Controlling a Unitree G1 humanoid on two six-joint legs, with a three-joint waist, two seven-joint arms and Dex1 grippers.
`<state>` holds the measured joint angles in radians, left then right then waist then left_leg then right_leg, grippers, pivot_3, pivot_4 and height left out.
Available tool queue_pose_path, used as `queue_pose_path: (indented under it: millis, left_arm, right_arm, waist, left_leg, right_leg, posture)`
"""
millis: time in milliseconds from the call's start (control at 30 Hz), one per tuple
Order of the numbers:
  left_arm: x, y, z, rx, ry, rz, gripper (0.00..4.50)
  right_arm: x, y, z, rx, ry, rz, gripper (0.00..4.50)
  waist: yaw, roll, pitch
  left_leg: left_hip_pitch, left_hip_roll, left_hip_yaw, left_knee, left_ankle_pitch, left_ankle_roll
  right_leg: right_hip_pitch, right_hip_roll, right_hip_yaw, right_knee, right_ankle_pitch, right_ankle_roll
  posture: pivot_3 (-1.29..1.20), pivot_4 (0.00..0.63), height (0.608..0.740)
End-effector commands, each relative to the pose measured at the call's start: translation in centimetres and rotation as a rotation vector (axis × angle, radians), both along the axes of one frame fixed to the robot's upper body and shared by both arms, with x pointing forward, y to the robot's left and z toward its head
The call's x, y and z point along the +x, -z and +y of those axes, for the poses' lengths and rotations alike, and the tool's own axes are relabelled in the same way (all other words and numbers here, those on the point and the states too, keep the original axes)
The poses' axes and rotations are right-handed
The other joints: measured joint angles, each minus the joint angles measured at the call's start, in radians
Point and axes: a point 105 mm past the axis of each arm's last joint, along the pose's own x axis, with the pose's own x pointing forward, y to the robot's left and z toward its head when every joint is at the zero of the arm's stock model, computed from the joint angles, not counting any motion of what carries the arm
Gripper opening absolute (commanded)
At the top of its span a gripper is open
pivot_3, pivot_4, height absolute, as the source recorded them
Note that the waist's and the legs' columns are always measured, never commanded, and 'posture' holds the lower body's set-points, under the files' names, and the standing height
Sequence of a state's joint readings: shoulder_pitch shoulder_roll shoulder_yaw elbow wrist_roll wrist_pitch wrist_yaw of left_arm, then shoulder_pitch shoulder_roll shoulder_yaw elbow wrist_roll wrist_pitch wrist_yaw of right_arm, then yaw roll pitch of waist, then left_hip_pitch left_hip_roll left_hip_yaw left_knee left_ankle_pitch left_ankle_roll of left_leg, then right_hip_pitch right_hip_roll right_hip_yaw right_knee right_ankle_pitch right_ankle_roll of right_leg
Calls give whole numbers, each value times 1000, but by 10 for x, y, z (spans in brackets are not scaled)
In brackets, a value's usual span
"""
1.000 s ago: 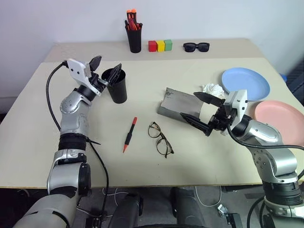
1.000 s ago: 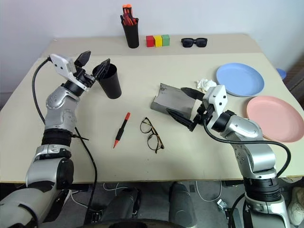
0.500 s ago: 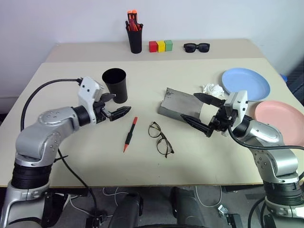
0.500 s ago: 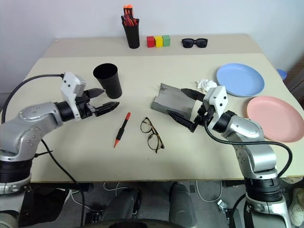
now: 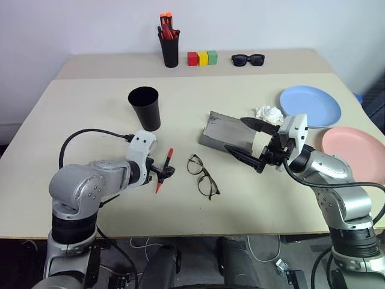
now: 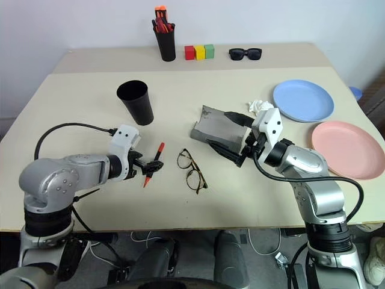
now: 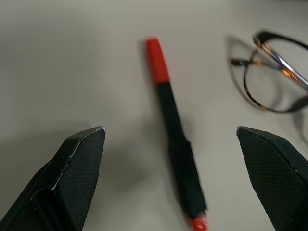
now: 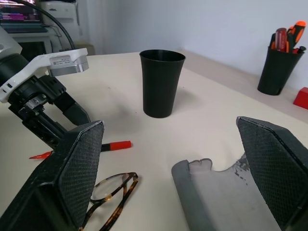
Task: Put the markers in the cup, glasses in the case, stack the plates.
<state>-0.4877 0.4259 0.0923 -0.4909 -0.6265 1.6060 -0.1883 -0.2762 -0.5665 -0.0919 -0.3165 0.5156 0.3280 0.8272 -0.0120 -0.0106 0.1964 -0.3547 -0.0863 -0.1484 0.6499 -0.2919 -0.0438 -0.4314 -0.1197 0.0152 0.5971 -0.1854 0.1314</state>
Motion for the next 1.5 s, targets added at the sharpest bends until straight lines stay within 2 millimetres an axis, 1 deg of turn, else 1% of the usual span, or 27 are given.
queue_pose_path:
  millis: [33, 100, 233, 467, 567, 667, 733, 767, 800, 900, 1000, 1200, 1267, 1400, 1500]
  left_arm:
    - [7, -4, -1, -19, -19, 3, 4478]
    - [10, -4, -7, -43, -15, 15, 4478]
    - [5, -2, -16, -35, 51, 44, 4478]
    - [-1, 0, -9, -8, 82, 77, 4478]
    - [-5, 3, -7, -1, 89, 95, 3670]
    - [-7, 5, -5, -1, 84, 110, 2199]
    - [-9, 5, -4, 6, 89, 118, 1079]
    - [-9, 5, -3, 13, 86, 118, 624]
    - [-8, 6, -1, 19, 78, 119, 73]
    - [-4, 4, 1, 30, 48, 104, 27]
    - [3, -3, 6, 54, 5, 59, 27]
    - [33, -36, 20, 77, -103, -117, 27]
    - [35, -38, 21, 88, -91, -120, 27]
    - [32, -34, 18, 94, -54, -109, 27]
    - [24, -37, 11, 22, -28, -75, 877]
  right_arm:
    - [-4, -9, -3, 4, 11, -47, 4500]
    - [-3, -8, -3, 1, 16, -47, 4500]
    - [-1, -10, -5, 1, 22, -54, 4500]
    - [0, -9, -6, -1, 31, -54, 4500]
    - [1, -9, -7, -2, 34, -55, 4500]
    - [2, -10, -8, -5, 37, -56, 4500]
    - [2, -9, -8, -6, 39, -56, 4500]
    - [2, -9, -8, -7, 40, -56, 4500]
    - [2, -9, -8, -8, 40, -56, 4500]
    - [3, -10, -8, -7, 42, -58, 4500]
    - [3, -11, -8, -8, 45, -62, 4500]
    - [2, -10, -10, -6, 46, -57, 4500]
    - [3, -11, -10, -6, 45, -58, 4500]
    - [4, -10, -8, -3, 42, -59, 4500]
    - [2, -8, -7, -7, 38, -54, 4500]
  waist:
    - [0, 0, 0]
    - [1, 0, 0]
    - [-1, 0, 0]
    - [0, 0, 0]
    - [1, 0, 0]
    - [1, 0, 0]
    - [0, 0, 0]
    - [0, 0, 0]
    - [1, 0, 0]
    - [1, 0, -1]
    - [3, 0, -1]
    - [2, 0, -1]
    - [1, 0, -1]
    - [-1, 0, -1]
    - [0, 0, -1]
  left_leg:
    - [0, 0, 0, 0, 0, 0]
    - [0, 0, 0, 0, 0, 0]
    - [0, 0, 1, 0, 0, 0]
    - [0, 0, 2, 0, 0, 0]
    - [0, 0, 2, 0, 0, 0]
    - [0, 0, 2, 0, 0, 0]
    - [0, 0, 2, 0, 0, 0]
    - [0, 0, 2, 0, 0, 0]
    - [0, 0, 2, 0, 0, 0]
    - [0, 0, 3, 0, 0, 0]
    - [0, 0, 3, 0, 0, 0]
    - [0, 0, 3, 0, 0, 0]
    - [0, 0, 3, 0, 0, 0]
    - [0, 0, 4, 0, 0, 0]
    - [-1, 0, 4, 0, 0, 0]
  right_leg:
    - [0, 0, 0, 0, 0, 0]
    - [0, 0, 0, 0, 0, 0]
    - [0, 0, 1, 0, 0, 0]
    - [-1, 0, 2, 0, 0, 0]
    - [-1, 0, 2, 0, 0, 0]
    - [-1, 0, 2, 0, 0, 0]
    - [-1, 0, 2, 0, 0, 0]
    - [-1, 0, 2, 0, 0, 0]
    - [-1, 0, 2, 0, 0, 0]
    - [-1, 0, 3, 0, 0, 0]
    - [-1, 0, 3, 0, 0, 0]
    - [-1, 0, 3, 0, 0, 0]
    - [-1, 0, 3, 0, 0, 0]
    - [-2, 0, 4, -1, 0, 0]
    - [-2, 0, 4, -1, 0, 0]
  posture:
    - [0, 150, 740]
    - [0, 150, 740]
    - [0, 150, 740]
    - [0, 150, 740]
    - [0, 150, 740]
    - [0, 150, 740]
    - [0, 150, 740]
    - [0, 150, 740]
    - [0, 150, 740]
    - [0, 150, 740]
    - [0, 150, 740]
    - [0, 150, 740]
    - [0, 150, 740]
    - [0, 150, 740]
    - [0, 150, 740]
